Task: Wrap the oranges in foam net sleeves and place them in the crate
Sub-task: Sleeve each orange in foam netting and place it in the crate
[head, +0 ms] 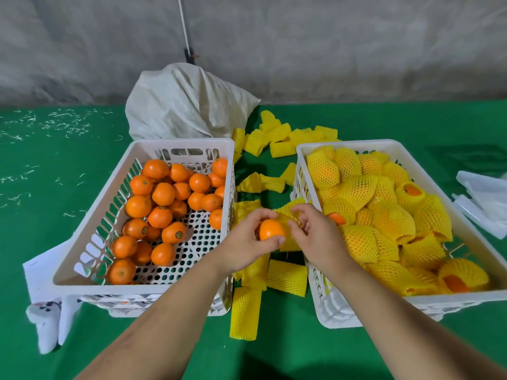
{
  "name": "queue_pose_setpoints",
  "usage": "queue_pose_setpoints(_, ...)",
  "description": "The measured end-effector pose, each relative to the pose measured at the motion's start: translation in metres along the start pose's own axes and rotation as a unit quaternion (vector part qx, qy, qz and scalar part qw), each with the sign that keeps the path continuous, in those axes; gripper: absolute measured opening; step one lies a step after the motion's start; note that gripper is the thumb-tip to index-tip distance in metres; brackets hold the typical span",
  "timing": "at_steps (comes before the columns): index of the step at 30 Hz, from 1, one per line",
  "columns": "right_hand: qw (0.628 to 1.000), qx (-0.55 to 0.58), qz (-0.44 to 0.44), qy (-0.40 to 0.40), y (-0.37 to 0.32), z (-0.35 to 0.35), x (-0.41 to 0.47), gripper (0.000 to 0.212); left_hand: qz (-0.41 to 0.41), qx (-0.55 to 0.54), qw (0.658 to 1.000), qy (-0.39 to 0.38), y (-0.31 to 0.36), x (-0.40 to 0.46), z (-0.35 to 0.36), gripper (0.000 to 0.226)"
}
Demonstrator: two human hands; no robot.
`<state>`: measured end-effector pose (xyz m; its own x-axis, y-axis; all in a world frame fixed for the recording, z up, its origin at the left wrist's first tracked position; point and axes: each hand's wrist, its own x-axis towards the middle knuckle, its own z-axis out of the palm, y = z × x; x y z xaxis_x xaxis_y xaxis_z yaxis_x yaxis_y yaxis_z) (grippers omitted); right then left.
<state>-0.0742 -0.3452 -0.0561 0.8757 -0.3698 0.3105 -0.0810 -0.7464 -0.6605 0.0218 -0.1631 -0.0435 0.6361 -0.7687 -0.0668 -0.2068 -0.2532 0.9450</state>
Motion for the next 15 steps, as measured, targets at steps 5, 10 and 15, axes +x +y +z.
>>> queue_pose_setpoints(5, 0.993, -0.031, -0.112, -0.016, -0.006, -0.001, -0.003, 0.016, 0.004, -0.062, 0.997, 0.048, -0.005, 0.008, 0.005, 0.076)
queue_pose_setpoints(10, 0.986, -0.031, -0.165, -0.018, -0.011, -0.003, -0.007, 0.012, -0.007, -0.089, 0.992, 0.088, 0.002, 0.003, 0.013, 0.036)
queue_pose_setpoints(15, 0.995, 0.010, -0.102, -0.013, -0.005, -0.002, -0.004, 0.020, -0.039, -0.062, 0.996, -0.058, -0.006, -0.001, 0.003, 0.078)
